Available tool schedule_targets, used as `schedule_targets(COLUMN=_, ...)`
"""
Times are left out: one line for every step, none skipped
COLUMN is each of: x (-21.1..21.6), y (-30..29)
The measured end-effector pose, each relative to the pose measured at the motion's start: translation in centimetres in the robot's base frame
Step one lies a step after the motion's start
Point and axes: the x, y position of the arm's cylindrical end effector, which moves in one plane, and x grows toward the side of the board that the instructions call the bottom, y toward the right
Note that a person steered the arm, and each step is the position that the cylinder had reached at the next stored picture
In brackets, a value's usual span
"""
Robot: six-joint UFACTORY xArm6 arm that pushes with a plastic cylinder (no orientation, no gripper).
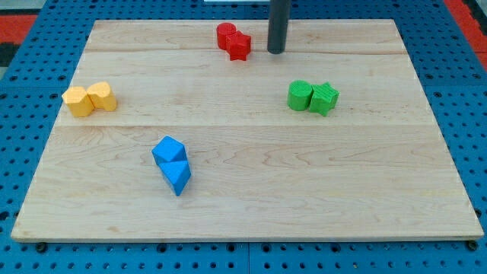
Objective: Place the red star diagonally bottom left to the red circle
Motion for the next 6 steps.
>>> schedule_targets(x=-0.5, y=-2.1)
schedule_targets(x=-0.5, y=-2.3)
schedule_targets(x=-0.4, y=-2.3)
schedule_targets(x=-0.1, y=-2.6)
schedule_targets(x=0.1, y=-3.6)
schedule_targets(x=0.1, y=-4.7)
